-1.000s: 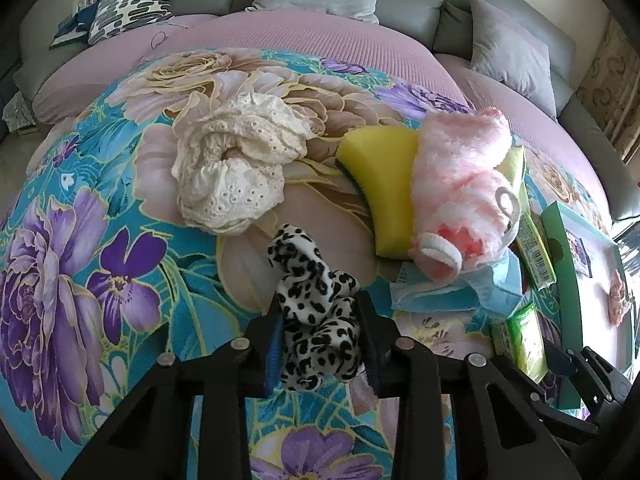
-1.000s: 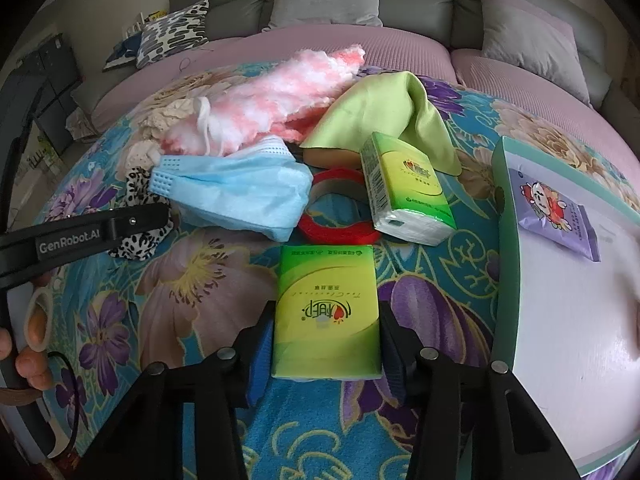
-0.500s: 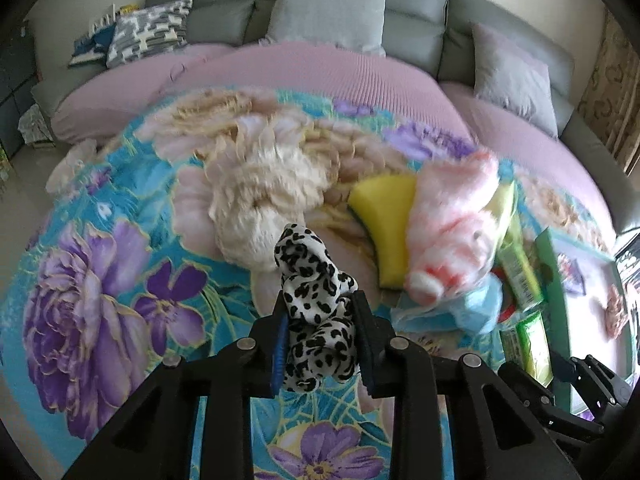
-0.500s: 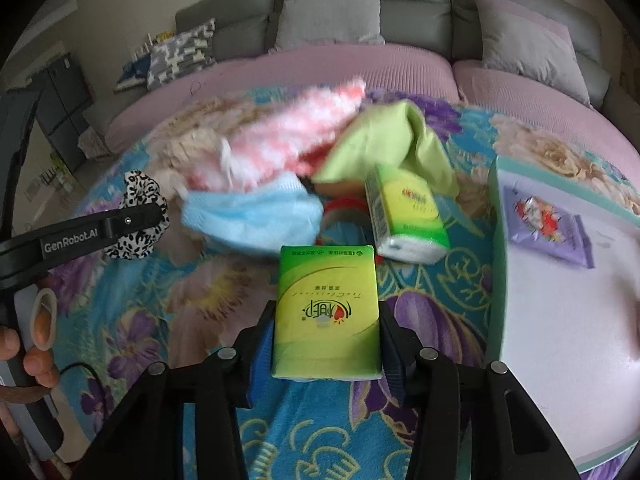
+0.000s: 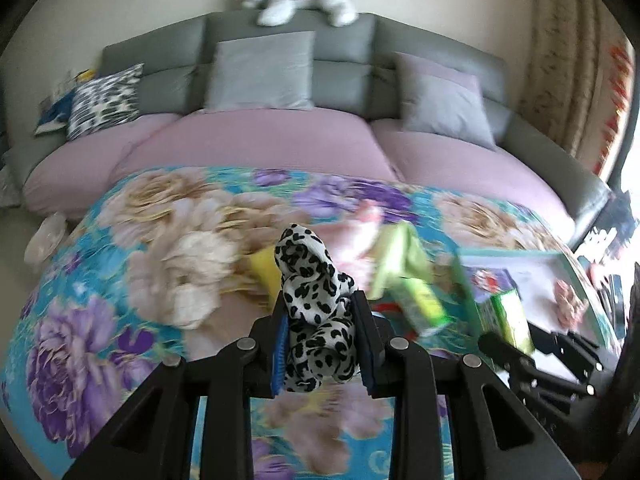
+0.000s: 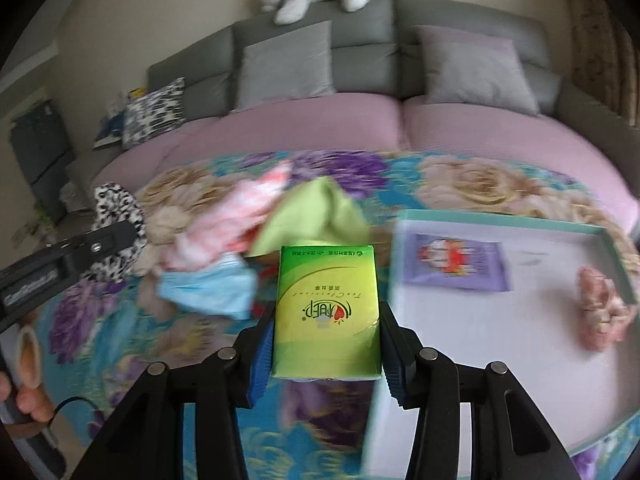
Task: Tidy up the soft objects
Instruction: 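Carry both items into the tray and open both tools to release them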
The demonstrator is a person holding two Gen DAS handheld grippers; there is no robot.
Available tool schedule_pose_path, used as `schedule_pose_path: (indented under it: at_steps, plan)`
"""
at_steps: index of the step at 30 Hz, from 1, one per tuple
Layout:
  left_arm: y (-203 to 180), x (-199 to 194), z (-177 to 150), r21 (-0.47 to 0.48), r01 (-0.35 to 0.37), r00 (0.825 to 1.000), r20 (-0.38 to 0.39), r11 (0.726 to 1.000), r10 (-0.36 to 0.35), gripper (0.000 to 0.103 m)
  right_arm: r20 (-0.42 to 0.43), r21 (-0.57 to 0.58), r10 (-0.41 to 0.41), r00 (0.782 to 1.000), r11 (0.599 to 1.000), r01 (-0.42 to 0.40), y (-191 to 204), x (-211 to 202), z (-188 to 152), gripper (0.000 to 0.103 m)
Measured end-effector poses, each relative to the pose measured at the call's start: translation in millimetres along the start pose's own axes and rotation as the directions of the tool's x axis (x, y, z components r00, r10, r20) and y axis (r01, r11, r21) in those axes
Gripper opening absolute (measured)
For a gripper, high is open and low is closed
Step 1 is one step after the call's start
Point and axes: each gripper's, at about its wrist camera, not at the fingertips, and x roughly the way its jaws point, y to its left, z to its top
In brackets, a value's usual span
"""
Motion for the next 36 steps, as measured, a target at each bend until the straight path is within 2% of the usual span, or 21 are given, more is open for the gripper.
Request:
schedule_pose_path:
  at_steps: [3,9,14,19,24,29,33,36]
  plan:
    - [-28,5,0,0.068,0.019,1.0,-0.004,0.998,-0.019,0.03,0.009,0.068,-0.01,1.0,0.998,0.01,-27,-6,-2,0.049]
    - [-81,15,-6,0.164,0.089,0.996,-0.025,0.982,-0.086,0.03,0.007,0.149,-0.105,0.994,0.984,0.102,-73,-14,-5,0.05]
    - [-123,21,-13,0.229,0.131,0.991,-0.022,0.965,-0.129,0.03,-0.019,0.226,-0.2,0.98,0.953,0.199,-113,-21,-13,0.05]
    - [-158,27,-21,0.289,0.169,0.985,-0.021,0.942,-0.17,0.03,-0.041,0.308,-0.238,0.97,0.921,0.239,-149,-31,-23,0.05]
    - [-186,37,-29,0.333,0.225,0.974,-0.038,0.916,-0.225,0.031,-0.065,0.363,-0.315,0.947,0.876,0.316,-179,-41,-32,0.05]
    - [-208,44,-38,0.375,0.255,0.966,-0.059,0.891,-0.252,0.031,-0.081,0.399,-0.375,0.923,0.837,0.375,-199,-49,-39,0.05]
    - [-217,49,-39,0.37,0.281,0.959,-0.066,0.886,-0.276,0.031,-0.096,0.418,-0.416,0.904,0.807,0.416,-212,-55,-43,0.049]
    - [-220,57,-42,0.369,0.283,0.959,-0.079,0.885,-0.274,0.031,-0.103,0.433,-0.422,0.901,0.796,0.423,-219,-56,-46,0.05]
